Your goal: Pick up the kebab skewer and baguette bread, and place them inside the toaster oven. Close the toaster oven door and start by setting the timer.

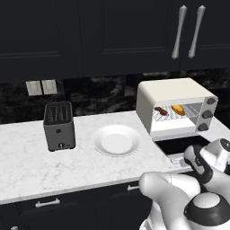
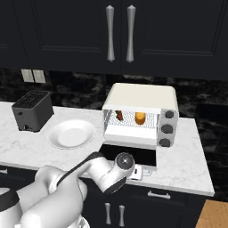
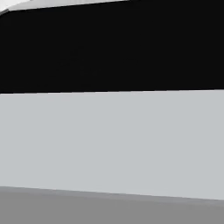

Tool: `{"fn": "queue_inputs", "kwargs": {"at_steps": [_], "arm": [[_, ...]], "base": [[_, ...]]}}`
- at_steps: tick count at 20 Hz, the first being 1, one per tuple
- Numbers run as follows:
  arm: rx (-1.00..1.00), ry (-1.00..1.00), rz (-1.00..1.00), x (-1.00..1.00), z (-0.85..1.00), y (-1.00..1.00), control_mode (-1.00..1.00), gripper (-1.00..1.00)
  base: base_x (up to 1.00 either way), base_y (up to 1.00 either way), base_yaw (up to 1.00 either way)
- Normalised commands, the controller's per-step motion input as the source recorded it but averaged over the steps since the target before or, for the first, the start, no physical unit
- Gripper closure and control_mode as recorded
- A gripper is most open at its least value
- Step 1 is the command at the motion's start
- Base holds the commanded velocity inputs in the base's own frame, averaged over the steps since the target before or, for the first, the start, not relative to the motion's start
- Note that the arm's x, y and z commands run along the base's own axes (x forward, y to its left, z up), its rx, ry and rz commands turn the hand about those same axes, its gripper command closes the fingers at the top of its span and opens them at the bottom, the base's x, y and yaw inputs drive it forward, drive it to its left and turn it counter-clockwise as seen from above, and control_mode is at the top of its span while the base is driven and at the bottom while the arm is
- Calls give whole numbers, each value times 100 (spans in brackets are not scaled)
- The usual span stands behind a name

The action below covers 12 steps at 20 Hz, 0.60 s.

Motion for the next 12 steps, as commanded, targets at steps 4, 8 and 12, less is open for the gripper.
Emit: {"fn": "queue_inputs", "kwargs": {"at_steps": [4,8,12], "arm": [[3,-13,0,72,33,16,-100,-100],[0,-14,0,81,32,22,-100,-100],[0,-14,0,87,42,26,-100,-100]], "base": [[0,0,0],[0,0,0],[0,0,0]]}}
